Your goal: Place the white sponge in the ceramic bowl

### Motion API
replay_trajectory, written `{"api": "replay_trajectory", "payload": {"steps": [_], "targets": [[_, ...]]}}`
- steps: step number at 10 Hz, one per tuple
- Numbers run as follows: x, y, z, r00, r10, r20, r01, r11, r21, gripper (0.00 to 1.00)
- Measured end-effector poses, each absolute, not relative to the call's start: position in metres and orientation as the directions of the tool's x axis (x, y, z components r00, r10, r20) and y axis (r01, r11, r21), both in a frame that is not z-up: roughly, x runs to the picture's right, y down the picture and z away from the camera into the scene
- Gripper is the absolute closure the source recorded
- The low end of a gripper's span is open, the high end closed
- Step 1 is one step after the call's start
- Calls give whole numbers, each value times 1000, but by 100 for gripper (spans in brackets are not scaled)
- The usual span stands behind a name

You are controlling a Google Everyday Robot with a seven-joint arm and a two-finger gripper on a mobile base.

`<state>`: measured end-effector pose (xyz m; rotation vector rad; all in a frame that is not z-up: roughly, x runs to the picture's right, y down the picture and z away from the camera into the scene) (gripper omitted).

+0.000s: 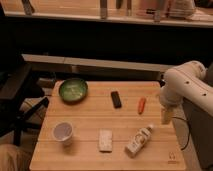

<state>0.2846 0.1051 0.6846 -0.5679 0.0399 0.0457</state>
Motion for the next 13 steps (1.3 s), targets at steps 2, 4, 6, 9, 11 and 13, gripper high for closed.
{"api": "replay_trajectory", "payload": {"steps": [2, 4, 6, 9, 11, 13], "targets": [[285, 105, 685, 998, 32, -50, -54, 842, -537, 20], [285, 105, 685, 998, 32, -50, -54, 842, -537, 20], [285, 105, 685, 998, 32, -50, -54, 842, -537, 20], [259, 115, 685, 999, -42, -15, 27, 842, -539, 20], [235, 120, 687, 996, -90, 8, 81, 839, -539, 20], [227, 127, 687, 991, -130, 25, 123, 833, -539, 20]]}}
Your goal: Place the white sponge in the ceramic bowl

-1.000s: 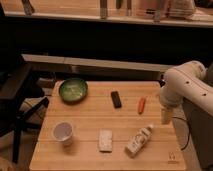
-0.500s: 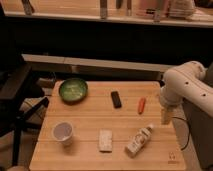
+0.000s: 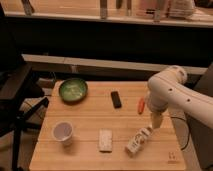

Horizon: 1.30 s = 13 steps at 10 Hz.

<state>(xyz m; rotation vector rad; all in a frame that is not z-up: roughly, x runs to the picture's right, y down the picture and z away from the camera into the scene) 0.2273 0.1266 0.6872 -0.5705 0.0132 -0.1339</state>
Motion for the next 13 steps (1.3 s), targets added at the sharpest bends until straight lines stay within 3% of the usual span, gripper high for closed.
{"api": "replay_trajectory", "payload": {"steps": [13], "targets": [[136, 174, 696, 863, -445, 239, 502, 705, -501, 20]]}}
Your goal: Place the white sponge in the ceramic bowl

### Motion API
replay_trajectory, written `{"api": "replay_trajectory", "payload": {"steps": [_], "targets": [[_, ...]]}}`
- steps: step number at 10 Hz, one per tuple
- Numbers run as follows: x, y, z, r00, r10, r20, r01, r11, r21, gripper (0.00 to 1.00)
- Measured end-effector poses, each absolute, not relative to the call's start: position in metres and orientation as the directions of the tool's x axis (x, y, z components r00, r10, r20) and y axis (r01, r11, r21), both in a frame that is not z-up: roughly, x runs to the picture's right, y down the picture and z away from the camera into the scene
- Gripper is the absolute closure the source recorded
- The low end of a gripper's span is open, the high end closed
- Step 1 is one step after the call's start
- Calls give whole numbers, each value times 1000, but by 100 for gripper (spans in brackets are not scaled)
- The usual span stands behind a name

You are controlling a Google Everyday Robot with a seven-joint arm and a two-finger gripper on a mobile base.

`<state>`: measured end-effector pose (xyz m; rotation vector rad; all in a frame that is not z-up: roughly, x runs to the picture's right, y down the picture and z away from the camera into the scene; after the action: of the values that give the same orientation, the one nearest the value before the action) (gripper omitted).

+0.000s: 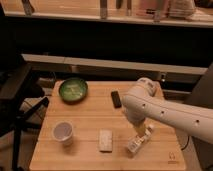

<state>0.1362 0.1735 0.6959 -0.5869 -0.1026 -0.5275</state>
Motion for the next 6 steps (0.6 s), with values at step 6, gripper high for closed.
{"api": "replay_trajectory", "payload": {"steps": [6], "targets": [[115, 181, 710, 797, -526, 296, 602, 648, -467, 20]]}}
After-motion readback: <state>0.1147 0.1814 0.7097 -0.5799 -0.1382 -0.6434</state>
